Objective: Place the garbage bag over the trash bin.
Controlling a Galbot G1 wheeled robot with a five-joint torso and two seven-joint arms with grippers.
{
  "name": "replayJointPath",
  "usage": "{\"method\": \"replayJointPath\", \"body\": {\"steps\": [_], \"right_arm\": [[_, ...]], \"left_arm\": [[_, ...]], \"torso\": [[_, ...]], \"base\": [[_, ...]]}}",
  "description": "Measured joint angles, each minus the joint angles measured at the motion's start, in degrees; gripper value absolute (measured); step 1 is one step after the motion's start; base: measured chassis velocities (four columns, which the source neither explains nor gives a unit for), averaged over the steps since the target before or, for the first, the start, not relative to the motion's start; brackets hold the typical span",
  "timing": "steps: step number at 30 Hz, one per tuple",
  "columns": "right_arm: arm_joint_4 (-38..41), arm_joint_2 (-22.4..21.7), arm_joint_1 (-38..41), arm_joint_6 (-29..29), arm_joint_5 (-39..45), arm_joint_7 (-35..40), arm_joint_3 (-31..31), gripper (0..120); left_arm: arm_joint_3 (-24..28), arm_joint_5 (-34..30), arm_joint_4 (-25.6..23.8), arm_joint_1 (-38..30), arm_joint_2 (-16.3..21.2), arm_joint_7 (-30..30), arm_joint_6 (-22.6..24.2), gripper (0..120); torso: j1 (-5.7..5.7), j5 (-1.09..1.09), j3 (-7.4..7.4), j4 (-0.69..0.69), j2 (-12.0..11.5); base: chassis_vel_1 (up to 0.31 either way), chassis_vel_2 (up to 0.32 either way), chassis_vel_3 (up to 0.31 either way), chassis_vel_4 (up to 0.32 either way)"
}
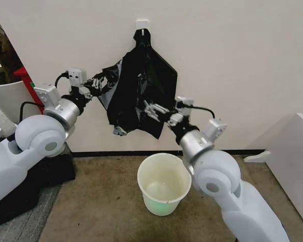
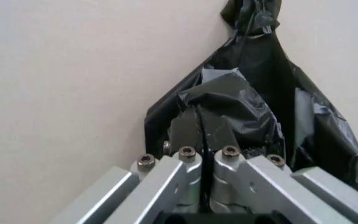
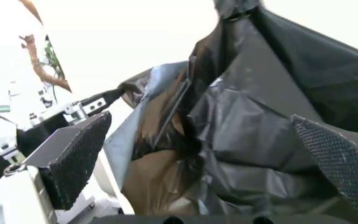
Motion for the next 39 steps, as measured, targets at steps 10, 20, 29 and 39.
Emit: {"method": "replayJointPath", "body": {"steps": [10, 20, 29, 39], "right_arm": [[-6.5, 5.6, 6.8, -5.4, 2.2, 11.7, -6.1, 100], [-11.4, 9.0, 8.0, -7.8, -4.1, 16.5, -8.6, 100], [-15.1, 10.3, 6.8, -8.9, -12.8, 16.0, -7.9, 94], [-15.3, 9.3, 5.4, -7.0, -11.3, 15.2, -5.9, 56]], "left_arm": [[-3.3, 0.0, -0.4, 2.5, 0.8, 0.8, 0.0, 0], [-4.1, 0.4, -1.4, 2.9, 1.0, 1.3, -0.3, 0], [-5.0, 0.4, -2.6, 3.0, 1.8, 1.4, -0.6, 0], [-5.9, 0.3, -2.8, 3.0, 2.1, 1.0, -1.2, 0]], "torso": [[0.0, 0.0, 0.0, 0.02, 0.0], [0.0, 0.0, 0.0, 0.01, 0.0], [0.0, 0.01, 0.0, 0.01, 0.0], [0.0, 0.0, -0.01, 0.01, 0.0]], "base": [[0.0, 0.0, 0.0, 0.0], [0.0, 0.0, 0.0, 0.0], [0.0, 0.0, 0.0, 0.0], [0.0, 0.0, 0.0, 0.0]]}}
